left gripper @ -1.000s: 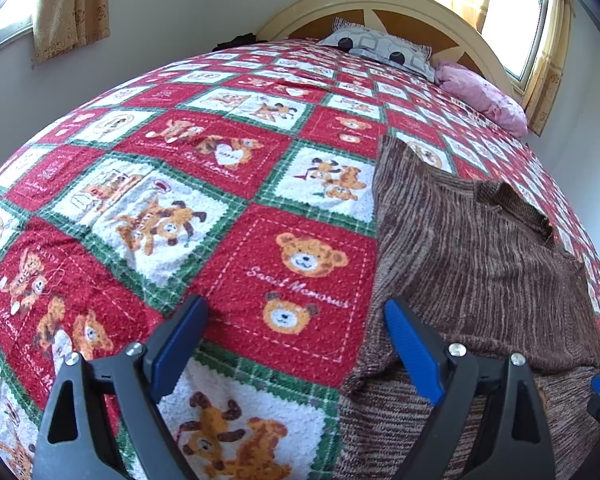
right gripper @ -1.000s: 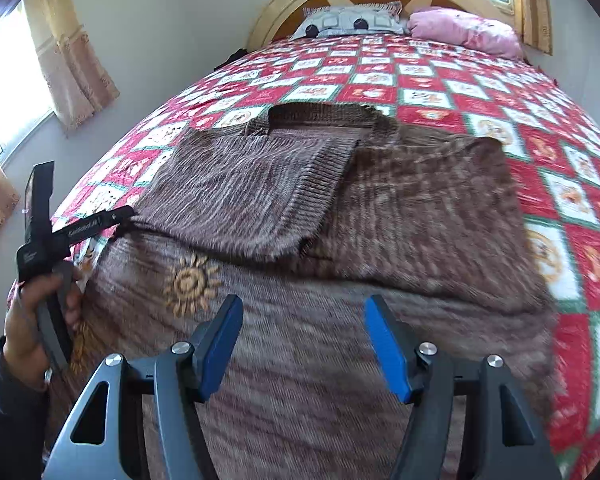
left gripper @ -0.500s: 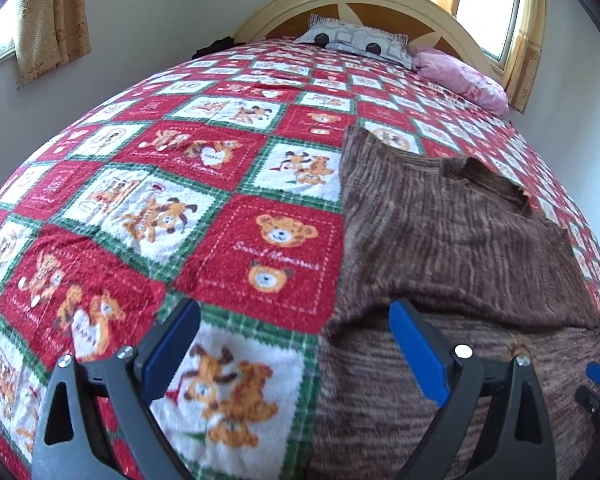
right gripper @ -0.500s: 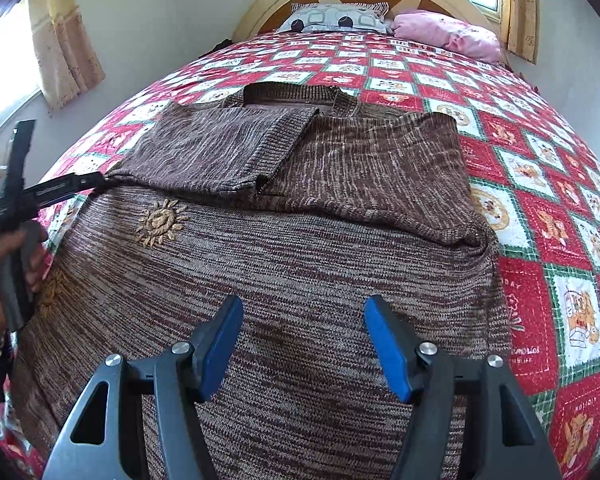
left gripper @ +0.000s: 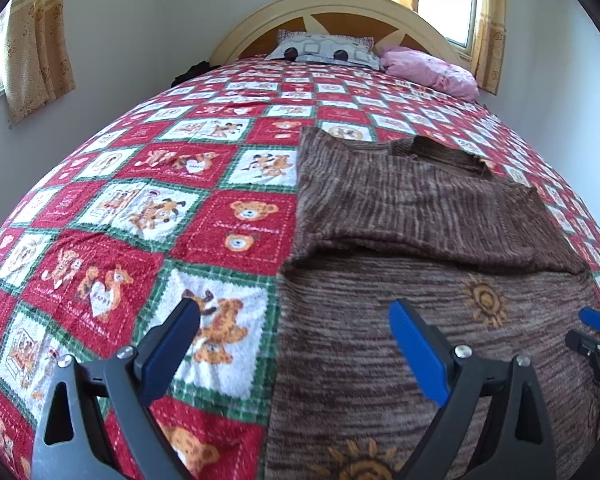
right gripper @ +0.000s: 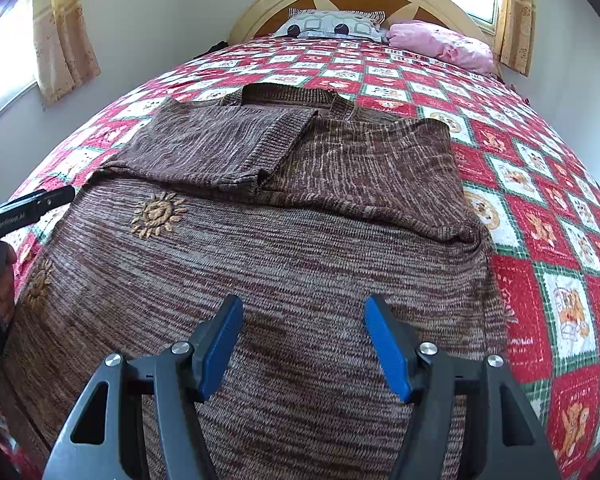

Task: Fold small clothes
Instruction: 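Move both open tools along the sweater to its ribbed hem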

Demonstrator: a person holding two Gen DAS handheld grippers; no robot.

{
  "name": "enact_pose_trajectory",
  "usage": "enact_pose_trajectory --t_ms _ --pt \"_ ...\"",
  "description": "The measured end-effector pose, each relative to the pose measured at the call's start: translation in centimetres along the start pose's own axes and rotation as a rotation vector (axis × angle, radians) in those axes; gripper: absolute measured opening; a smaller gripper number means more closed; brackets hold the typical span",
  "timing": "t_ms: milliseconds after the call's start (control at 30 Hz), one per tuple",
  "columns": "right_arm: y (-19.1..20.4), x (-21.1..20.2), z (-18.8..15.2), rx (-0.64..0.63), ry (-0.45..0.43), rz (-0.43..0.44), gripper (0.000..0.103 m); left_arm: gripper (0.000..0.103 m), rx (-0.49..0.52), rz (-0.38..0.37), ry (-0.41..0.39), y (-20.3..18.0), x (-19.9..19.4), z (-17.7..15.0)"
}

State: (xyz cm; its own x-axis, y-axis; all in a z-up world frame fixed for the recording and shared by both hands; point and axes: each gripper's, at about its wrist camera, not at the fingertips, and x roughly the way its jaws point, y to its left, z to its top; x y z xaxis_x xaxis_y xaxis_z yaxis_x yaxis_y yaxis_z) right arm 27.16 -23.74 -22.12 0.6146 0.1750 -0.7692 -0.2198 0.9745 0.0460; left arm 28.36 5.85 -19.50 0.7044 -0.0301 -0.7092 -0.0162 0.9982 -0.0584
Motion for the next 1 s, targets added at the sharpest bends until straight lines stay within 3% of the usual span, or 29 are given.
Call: enact_pose_trajectory --t_ms 300,1000 --pt "0.0 -2.3 -1.6 0.019 -0.025 0.004 0.064 0.098 0.012 -0.048 -0.015 -0.9 -3.4 -3.0" --pt "0.7 -7.3 -7.9 0.063 -0.034 0.027 0.064 0.098 0.169 -0.130 0.005 -4.3 -9.9 -10.7"
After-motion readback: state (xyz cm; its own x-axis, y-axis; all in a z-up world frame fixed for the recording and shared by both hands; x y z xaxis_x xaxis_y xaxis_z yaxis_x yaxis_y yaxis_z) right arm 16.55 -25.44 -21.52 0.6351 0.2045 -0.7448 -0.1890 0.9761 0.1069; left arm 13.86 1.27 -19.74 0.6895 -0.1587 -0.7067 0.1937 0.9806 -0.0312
